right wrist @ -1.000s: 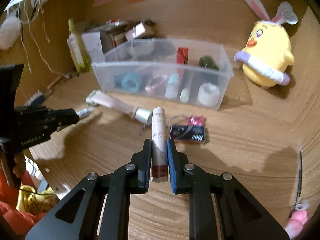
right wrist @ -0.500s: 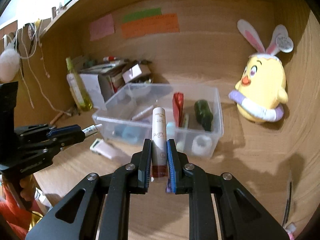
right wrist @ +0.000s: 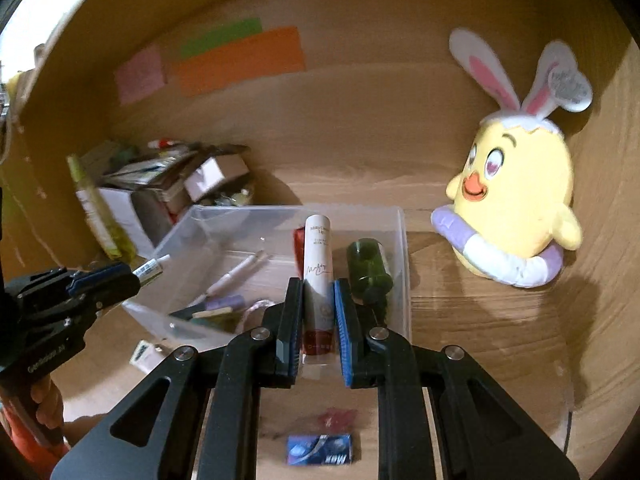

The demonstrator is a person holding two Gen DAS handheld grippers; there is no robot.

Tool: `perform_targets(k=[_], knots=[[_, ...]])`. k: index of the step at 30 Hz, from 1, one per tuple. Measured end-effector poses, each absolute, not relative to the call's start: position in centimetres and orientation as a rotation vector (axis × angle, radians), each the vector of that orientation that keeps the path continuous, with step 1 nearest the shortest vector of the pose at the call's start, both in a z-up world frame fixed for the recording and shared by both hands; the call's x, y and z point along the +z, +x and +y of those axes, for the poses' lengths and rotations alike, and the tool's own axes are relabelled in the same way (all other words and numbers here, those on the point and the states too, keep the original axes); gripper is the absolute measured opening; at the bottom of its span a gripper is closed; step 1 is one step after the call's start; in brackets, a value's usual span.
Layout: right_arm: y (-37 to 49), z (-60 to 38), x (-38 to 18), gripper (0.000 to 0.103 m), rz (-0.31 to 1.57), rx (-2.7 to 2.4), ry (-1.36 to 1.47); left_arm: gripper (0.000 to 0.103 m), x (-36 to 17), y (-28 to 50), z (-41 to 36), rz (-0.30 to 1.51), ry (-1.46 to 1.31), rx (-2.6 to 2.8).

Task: Organize objects
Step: 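Carry both tubes with both tools into the clear bin, then open both tools to release the tubes and lift away, then grasp the pink white-capped tube with the left tool while the right tool grasps the blue Max card pack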

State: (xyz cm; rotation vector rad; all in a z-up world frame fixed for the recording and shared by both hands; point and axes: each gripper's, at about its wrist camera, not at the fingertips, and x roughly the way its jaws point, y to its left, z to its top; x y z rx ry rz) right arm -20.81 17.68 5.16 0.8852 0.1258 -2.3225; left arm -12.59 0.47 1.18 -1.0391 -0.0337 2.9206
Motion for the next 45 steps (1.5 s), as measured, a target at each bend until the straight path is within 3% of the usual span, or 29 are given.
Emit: perform_targets(k=[19,23,26,28,34,45], knots=[[-22.7,14.2,1.5,0.015,0.294,-2.293,1.013,0.017,-1.0,-15.4,-0.8,-0.052,-1.136,2.892],[-21.7,14.7,2.3,0.030,0.301,-2.300,0.993,0.027,-0.2,-14.4,-0.5,-0.039,-1.105,2.886],[-20.4,15.5,3.5,0.040,0.323,-2.330,0.934,0.042,0.5,-13.2,-0.4,-0.020,-1.073,2.889],[-19.4,16.3,4.3,0.046,0.328,-2.336,0.899,0.062,1.0,-12.3,-0.4,-0.021,-1.054,2.894],[-17.1,18.9,5.6,0.061,0.297,-2.330,0.858,0.068,1.5,-9.4,-0.5,-0.001,-1.027,2.888],[-14.8,21.7,1.7,0.070,0.315,-2.272,0.988,0.070,-2.8,-7.6,2.1,0.149,-1.195,2.745]])
